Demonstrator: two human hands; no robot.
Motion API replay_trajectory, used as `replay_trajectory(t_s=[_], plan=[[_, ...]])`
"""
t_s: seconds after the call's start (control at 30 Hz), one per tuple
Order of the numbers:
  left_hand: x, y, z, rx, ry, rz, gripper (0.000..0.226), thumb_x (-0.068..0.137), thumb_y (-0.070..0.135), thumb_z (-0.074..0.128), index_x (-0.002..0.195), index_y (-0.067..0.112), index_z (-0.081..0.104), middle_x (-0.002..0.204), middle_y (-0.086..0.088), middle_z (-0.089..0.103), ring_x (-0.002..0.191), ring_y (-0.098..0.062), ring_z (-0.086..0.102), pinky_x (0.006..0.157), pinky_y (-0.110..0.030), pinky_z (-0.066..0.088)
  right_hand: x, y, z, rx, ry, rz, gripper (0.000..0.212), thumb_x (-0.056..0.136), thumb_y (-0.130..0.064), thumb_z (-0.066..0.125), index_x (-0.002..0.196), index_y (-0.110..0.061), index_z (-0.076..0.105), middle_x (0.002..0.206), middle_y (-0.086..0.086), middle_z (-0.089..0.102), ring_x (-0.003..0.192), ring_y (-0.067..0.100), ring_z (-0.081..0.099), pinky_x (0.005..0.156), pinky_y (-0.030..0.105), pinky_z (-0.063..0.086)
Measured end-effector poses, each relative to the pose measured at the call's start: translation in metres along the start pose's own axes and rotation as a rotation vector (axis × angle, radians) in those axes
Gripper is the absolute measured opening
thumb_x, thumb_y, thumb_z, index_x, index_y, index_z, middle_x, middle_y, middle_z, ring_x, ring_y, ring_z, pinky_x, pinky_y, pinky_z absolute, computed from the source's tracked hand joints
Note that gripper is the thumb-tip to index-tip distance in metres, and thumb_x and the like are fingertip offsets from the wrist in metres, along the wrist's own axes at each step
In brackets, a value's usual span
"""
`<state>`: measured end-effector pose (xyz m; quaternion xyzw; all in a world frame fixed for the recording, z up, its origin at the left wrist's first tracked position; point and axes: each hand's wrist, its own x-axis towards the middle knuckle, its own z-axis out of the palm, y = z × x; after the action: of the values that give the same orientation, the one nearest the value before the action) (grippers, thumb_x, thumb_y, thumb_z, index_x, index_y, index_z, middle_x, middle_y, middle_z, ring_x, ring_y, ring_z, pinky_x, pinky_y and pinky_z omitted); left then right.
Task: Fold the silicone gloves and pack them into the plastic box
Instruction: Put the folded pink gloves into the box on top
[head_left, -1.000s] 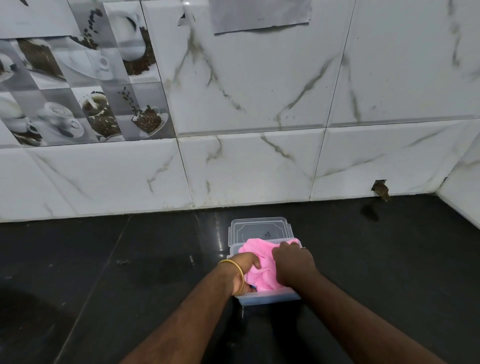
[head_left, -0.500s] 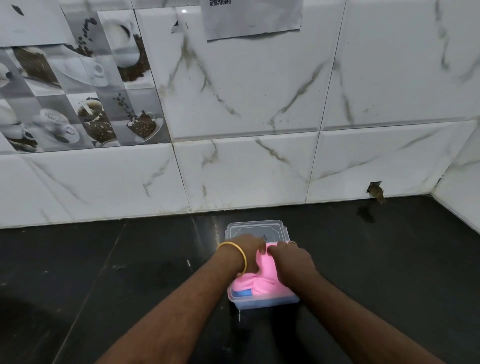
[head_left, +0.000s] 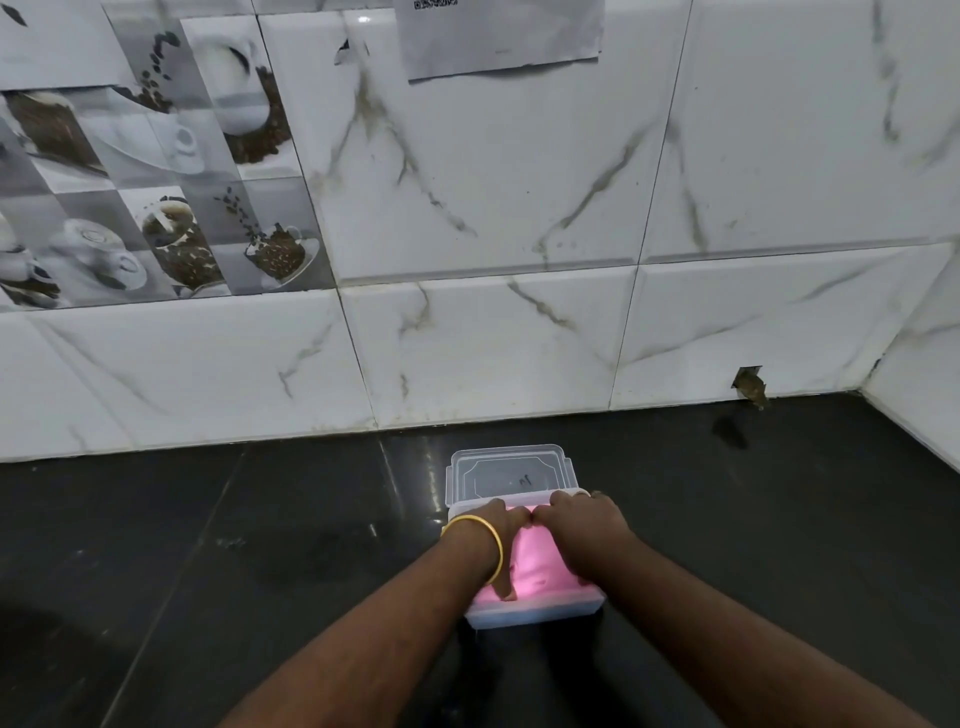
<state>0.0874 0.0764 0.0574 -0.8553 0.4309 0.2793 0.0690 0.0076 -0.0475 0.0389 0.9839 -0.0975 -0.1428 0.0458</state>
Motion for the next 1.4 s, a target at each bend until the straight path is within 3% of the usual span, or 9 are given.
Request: replay_trajectory(t_s=[0.3,0.47,0.63,0.77,0.83,0.93,1.03,1.2,1.4], plan=[[0.014,-0.011,0.021,0.087,0.011,0.04,0.112,0.068,0.026,0.085,0.153,0.025,0.012,0.144,-0.016,0.034,0.124,-0.042,0.049,0.104,-0.053,0.043,0.011,0.004,0.011,0.009,-0.08,-0.023,0.062,0.083,-0.016,0.065,0.139,-0.026,0.041,0.139,0.008,0.046,0.131,0.032,0.044,0.112,0.057,0.02],[0.018,-0.015,0.028,0.155,0.025,0.046,0.105,0.07,0.028,0.083,0.151,0.024,0.017,0.144,-0.018,0.035,0.122,-0.045,0.049,0.102,-0.052,0.044,0.013,0.01,0.013,0.07,-0.151,-0.051,0.077,0.075,-0.017,0.075,0.141,-0.031,0.038,0.139,0.007,0.043,0.133,0.032,0.039,0.112,0.062,0.017],[0.014,-0.022,0.018,0.137,0.011,0.096,0.081,0.078,0.038,0.075,0.146,0.019,0.036,0.147,-0.015,0.039,0.129,-0.037,0.046,0.109,-0.046,0.039,0.004,0.021,0.014,0.121,-0.152,-0.055,0.077,0.078,-0.022,0.073,0.144,-0.038,0.038,0.144,0.0,0.044,0.136,0.023,0.039,0.114,0.052,0.019],[0.002,-0.015,0.013,0.188,0.202,0.093,0.047,0.083,0.028,0.069,0.128,0.016,0.058,0.128,-0.011,0.056,0.118,-0.034,0.054,0.099,-0.044,0.047,-0.007,0.019,0.02,0.2,0.022,-0.063,0.064,0.083,-0.017,0.059,0.141,-0.039,0.041,0.144,-0.006,0.045,0.135,0.018,0.042,0.111,0.039,0.024],[-0.002,-0.008,0.018,0.168,0.269,0.034,0.036,0.086,0.023,0.065,0.12,0.013,0.06,0.122,-0.012,0.056,0.115,-0.035,0.055,0.092,-0.047,0.049,-0.006,0.014,0.019,0.191,0.078,-0.095,0.062,0.081,-0.02,0.063,0.138,-0.036,0.044,0.139,-0.005,0.049,0.129,0.02,0.047,0.107,0.038,0.031],[-0.002,-0.003,0.023,0.14,0.228,-0.042,0.038,0.087,0.018,0.062,0.124,0.01,0.056,0.125,-0.014,0.052,0.116,-0.035,0.054,0.096,-0.048,0.049,-0.001,0.007,0.017,0.132,0.042,-0.11,0.064,0.074,-0.034,0.073,0.134,-0.028,0.048,0.135,0.0,0.051,0.123,0.025,0.053,0.105,0.043,0.036],[0.001,-0.005,0.029,0.11,0.201,-0.06,0.043,0.086,0.018,0.062,0.127,0.008,0.054,0.132,-0.015,0.045,0.116,-0.036,0.055,0.099,-0.048,0.048,0.003,0.003,0.024,0.095,0.01,-0.1,0.063,0.077,-0.04,0.071,0.134,-0.026,0.048,0.141,0.004,0.045,0.126,0.028,0.052,0.11,0.048,0.028],[0.002,-0.007,0.037,0.061,0.249,-0.078,0.04,0.092,0.011,0.053,0.132,0.011,0.047,0.139,-0.016,0.036,0.115,-0.037,0.056,0.093,-0.048,0.05,0.003,-0.005,0.033,0.128,-0.018,-0.085,0.062,0.083,-0.035,0.066,0.141,-0.039,0.042,0.158,0.003,0.025,0.136,0.029,0.043,0.118,0.054,0.006],[-0.005,-0.011,0.028,0.131,0.192,-0.033,0.036,0.089,0.016,0.058,0.125,0.012,0.058,0.126,-0.016,0.059,0.115,-0.035,0.057,0.1,-0.045,0.048,0.004,-0.012,0.032,0.114,-0.001,-0.068,0.052,0.089,-0.032,0.06,0.138,-0.043,0.047,0.158,0.005,0.022,0.134,0.032,0.043,0.117,0.057,0.005]])
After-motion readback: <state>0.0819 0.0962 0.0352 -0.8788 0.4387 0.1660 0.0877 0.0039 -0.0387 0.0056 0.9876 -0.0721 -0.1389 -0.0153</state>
